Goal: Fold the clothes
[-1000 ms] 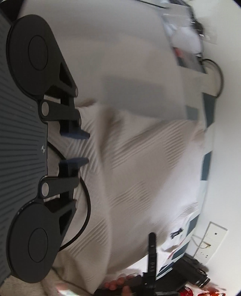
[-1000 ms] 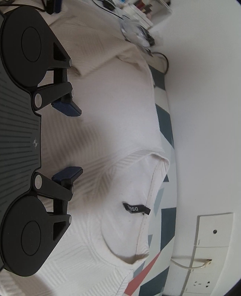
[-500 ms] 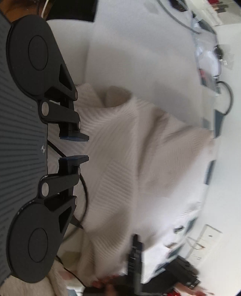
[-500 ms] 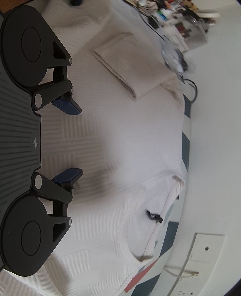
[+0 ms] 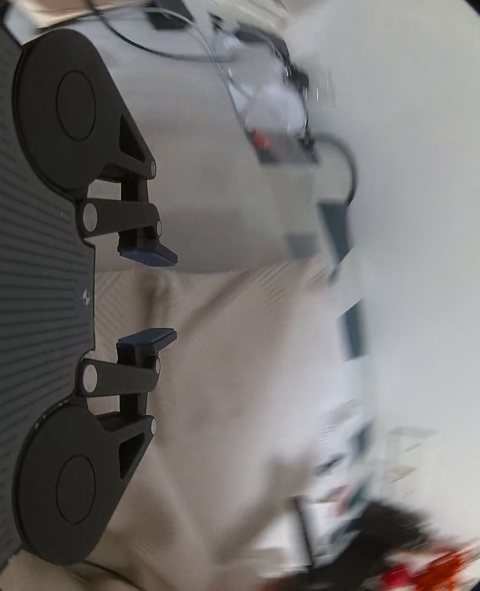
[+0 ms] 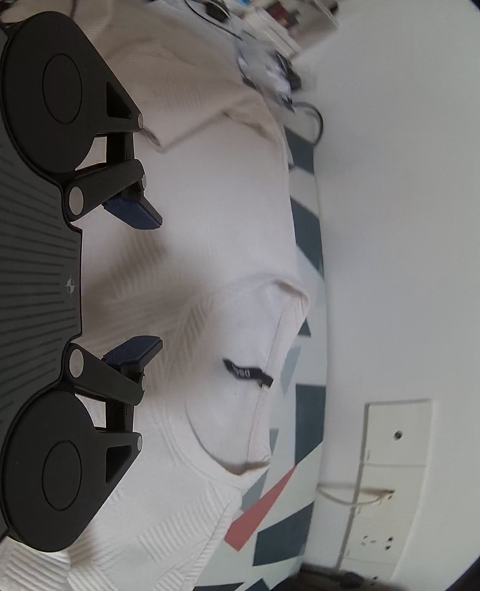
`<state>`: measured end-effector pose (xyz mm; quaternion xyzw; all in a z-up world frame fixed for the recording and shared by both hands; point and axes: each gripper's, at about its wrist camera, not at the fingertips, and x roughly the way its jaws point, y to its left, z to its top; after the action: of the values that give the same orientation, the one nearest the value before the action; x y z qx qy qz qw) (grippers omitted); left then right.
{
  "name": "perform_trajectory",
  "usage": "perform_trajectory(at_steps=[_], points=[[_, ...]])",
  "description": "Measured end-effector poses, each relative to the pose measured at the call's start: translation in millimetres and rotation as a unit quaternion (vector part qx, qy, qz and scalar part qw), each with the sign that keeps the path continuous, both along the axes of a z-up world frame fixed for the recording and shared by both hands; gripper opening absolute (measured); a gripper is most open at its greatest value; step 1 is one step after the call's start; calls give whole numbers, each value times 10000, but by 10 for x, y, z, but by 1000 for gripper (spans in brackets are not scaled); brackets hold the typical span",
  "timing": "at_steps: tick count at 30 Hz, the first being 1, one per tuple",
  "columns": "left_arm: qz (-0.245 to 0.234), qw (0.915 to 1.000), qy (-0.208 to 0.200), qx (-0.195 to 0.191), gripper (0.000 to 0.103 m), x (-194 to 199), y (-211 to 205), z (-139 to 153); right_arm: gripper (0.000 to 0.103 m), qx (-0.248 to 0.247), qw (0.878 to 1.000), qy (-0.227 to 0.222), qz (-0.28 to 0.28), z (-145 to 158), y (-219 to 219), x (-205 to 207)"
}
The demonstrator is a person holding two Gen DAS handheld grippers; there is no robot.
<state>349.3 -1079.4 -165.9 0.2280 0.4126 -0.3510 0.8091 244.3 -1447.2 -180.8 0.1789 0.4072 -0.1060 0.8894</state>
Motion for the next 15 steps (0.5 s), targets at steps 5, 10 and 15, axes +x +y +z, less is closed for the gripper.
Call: perform_trajectory(at_steps=[5, 10, 15], points=[[-371, 9991, 46, 176, 44, 103, -64, -288, 61, -260, 9993, 274, 7, -174, 190, 72], [-484, 9987, 90, 113, 46, 222, -81, -477, 65, -558, 9976, 320, -268, -245, 326, 20], [-464, 9982, 326, -173, 17, 293, -30, -489, 68, -768, 9948, 471, -469, -341, 325, 0]])
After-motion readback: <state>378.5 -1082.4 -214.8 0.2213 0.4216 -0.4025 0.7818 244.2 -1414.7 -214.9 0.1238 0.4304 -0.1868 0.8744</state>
